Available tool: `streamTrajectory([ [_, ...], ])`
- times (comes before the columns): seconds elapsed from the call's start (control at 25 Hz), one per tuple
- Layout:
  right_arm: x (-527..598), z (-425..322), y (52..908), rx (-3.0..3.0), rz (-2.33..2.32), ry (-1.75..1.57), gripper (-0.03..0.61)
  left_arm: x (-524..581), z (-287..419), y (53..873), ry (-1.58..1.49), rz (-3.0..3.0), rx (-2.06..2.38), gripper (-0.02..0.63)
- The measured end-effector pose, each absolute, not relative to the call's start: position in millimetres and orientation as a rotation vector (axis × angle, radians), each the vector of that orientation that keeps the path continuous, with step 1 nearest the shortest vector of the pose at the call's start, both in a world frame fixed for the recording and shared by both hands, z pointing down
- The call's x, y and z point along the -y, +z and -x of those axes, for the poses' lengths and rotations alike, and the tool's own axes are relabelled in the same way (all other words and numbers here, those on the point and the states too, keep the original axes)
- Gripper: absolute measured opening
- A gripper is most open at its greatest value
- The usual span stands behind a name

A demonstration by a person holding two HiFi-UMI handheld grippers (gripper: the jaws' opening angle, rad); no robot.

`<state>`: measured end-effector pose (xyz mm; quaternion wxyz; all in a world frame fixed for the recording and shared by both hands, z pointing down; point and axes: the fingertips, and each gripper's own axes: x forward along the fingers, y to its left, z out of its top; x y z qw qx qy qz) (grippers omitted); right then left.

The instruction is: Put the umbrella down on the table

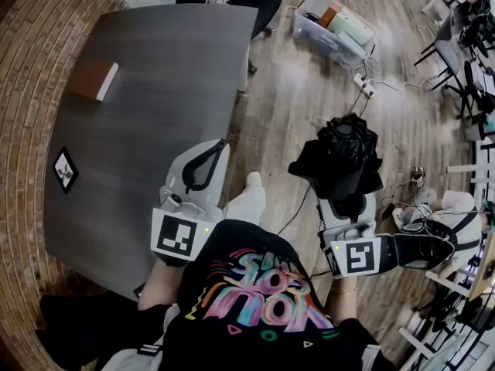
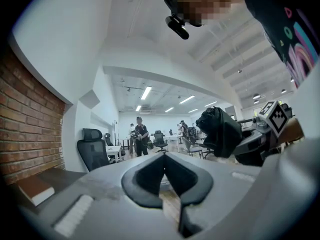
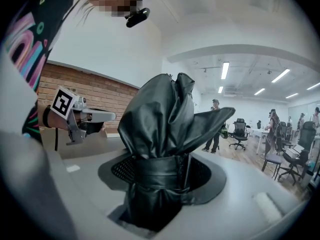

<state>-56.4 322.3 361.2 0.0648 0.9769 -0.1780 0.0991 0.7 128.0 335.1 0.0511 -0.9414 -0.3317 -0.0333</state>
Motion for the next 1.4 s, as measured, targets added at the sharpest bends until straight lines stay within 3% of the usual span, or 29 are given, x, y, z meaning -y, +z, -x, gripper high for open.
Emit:
streamTrajectory([
  [0.36, -300.0, -63.7, 352.8, 0.748, -2.875, 0.31, 0.25, -96.5, -91.1, 332.5, -0.092, 2.965, 0.787, -0.002],
  [1.04, -213.3, -157.6, 351.2, 1.258, -2.697, 0.265, 0.25, -11.8, -94.4, 328.6, -0.101, 3.093, 0.19, -0.002],
  [1.4, -95.8, -229.1, 354.6, 1.647, -2.47, 0.245, 0.25, 72.0, -101.5, 337.7, -0.189, 3.109, -0.277, -0.002],
])
